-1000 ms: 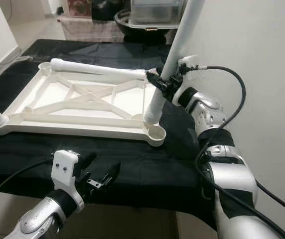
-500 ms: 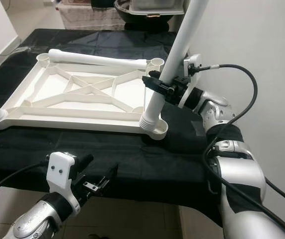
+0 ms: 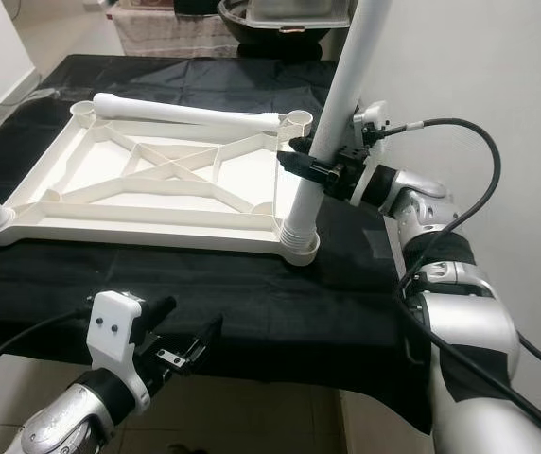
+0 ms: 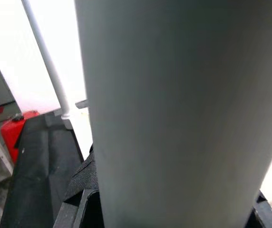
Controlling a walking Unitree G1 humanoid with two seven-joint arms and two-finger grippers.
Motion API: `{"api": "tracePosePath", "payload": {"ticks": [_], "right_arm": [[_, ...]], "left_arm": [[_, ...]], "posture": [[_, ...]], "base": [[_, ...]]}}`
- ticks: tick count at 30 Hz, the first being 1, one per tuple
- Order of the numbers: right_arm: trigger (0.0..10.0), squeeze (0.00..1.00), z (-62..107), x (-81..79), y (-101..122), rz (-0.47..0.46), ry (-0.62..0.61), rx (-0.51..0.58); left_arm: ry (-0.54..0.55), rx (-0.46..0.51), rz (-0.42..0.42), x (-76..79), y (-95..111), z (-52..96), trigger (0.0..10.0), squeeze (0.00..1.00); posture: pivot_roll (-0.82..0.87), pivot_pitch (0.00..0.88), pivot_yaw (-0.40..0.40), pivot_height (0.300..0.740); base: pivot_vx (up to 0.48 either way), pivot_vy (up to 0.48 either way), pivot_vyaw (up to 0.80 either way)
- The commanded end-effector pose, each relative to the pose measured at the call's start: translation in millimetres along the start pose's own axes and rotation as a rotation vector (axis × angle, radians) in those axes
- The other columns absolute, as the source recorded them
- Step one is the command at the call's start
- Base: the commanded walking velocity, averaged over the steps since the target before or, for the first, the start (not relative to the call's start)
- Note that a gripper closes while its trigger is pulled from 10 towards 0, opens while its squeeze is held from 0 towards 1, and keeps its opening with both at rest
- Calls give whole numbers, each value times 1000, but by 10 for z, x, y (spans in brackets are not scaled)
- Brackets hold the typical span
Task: Building children table
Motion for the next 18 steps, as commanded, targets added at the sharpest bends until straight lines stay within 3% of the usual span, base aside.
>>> {"api": "tracePosePath", "payload": {"ticks": [1,5,18], "right_arm": [[10000,0,-11,-26,25,37,36,-33],[10000,0,-9,-73,-49,61,109,-101],[10000,0,-63,-65,-167,92,78,-146]], "left_arm": [[-6,-13,0,14,-9,23,10000,0],[-9,-9,0,23,4,7,10000,0],[-6,-5,-1,25,26,6,10000,0]], "posture": [[230,192,9,740],[229,195,7,740],[231,201,2,740]], "base": [[0,0,0],[0,0,0],[0,0,0]]}}
Point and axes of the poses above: a point about 5 cm out from each wrist's last joint towards the gripper, its own z axis pointing back from the gripper into the wrist, its own y axis along the axis of the wrist's last joint, x = y × z, the point moved 1 cm from there along -z, pointing out of the wrist towards the gripper, and after that the axes turned 11 degrees about -z, right-handed, at the moved point
